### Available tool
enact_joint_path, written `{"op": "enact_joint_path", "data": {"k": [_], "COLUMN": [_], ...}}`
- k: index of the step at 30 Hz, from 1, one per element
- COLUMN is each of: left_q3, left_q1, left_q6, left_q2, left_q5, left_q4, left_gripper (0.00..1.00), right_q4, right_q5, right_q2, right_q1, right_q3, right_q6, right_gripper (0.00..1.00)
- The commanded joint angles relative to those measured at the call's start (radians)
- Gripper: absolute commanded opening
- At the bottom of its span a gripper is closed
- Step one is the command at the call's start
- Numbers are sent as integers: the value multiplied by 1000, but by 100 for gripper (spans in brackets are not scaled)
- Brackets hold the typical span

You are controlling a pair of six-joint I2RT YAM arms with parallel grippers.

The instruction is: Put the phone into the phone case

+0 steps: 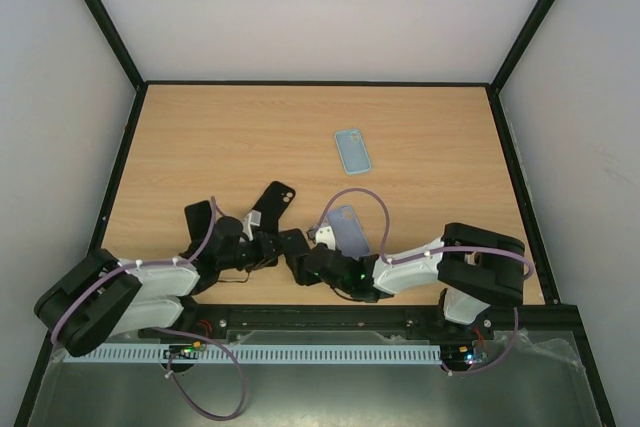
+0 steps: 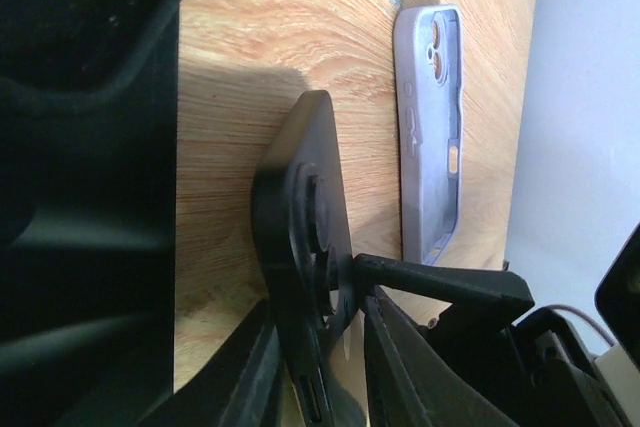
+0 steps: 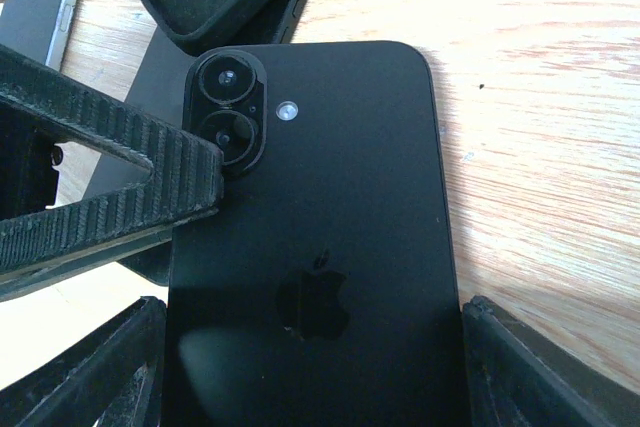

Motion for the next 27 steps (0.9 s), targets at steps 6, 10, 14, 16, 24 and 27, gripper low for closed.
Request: {"op": "enact_joint_path", "data": {"k": [6, 10, 14, 16, 24, 27], "left_q3": [-6, 2, 10, 19, 53, 58], "left_q1": [-14, -14, -16, -15, -15, -15], "left_q6": [-26, -29, -37, -38, -38, -38], "left_q2": [12, 4, -13, -23, -54, -63], "left_q5": [-8, 8, 14, 17, 19, 15], "left_q4": [73, 69, 56, 38, -43, -65], "left_gripper": [8, 3, 3, 3, 3, 3], "right_q4": [-59, -195, -275, -327, -558, -601], "right_q5": [-55, -89, -116, -123, 34, 64], "right_q2": [-13, -14, -54, -64, -24, 2], "right_q1": [-9, -7, -7, -5, 62, 73], "right_q3": [12, 83, 113, 131, 265, 299], "right_q6": [30, 43, 31, 19, 2, 7], "right_gripper": [72, 86, 91, 89, 59, 49]}}
